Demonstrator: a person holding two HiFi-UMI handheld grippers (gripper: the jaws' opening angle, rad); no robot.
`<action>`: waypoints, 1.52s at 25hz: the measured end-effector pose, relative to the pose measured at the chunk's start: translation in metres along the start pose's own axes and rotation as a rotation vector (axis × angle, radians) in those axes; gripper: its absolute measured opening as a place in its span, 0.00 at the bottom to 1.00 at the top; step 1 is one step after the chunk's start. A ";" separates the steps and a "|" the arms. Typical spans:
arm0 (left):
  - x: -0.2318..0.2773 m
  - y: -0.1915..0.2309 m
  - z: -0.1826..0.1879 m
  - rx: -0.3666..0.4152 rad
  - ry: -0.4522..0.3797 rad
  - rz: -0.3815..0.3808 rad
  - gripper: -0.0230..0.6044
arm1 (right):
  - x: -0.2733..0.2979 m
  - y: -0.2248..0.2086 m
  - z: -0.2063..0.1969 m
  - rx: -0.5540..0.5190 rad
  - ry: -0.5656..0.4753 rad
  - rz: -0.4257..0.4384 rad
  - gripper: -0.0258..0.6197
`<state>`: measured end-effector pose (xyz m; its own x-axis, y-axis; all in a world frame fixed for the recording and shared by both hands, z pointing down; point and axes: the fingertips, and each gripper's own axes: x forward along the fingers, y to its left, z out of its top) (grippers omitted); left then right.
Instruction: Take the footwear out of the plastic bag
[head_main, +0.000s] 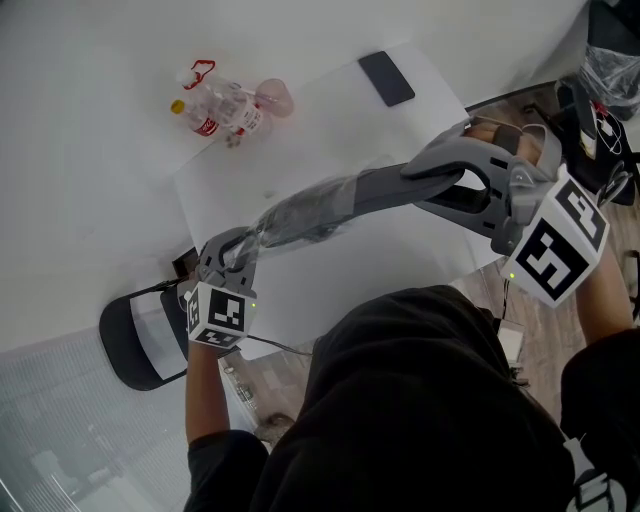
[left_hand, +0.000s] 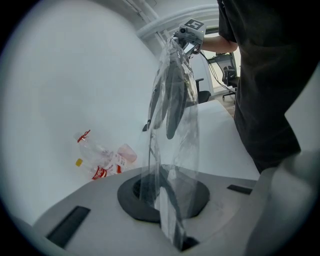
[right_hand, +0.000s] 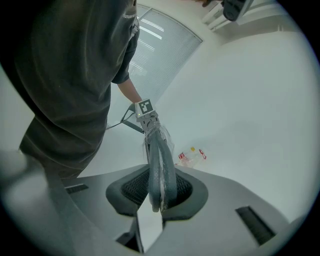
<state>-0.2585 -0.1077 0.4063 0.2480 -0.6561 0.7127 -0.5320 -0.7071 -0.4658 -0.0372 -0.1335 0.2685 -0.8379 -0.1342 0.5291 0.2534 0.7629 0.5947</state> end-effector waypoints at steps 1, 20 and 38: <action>0.000 0.000 -0.001 -0.002 0.002 0.001 0.07 | 0.000 0.000 -0.001 0.001 0.000 0.000 0.16; 0.000 0.003 -0.013 -0.017 0.023 0.007 0.07 | -0.006 -0.006 -0.003 -0.001 0.006 0.002 0.16; -0.001 0.004 -0.020 -0.030 0.037 0.022 0.07 | -0.014 -0.006 -0.006 -0.013 0.012 -0.002 0.16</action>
<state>-0.2773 -0.1042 0.4141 0.2062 -0.6611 0.7214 -0.5612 -0.6838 -0.4663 -0.0240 -0.1397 0.2609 -0.8324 -0.1438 0.5352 0.2578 0.7545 0.6036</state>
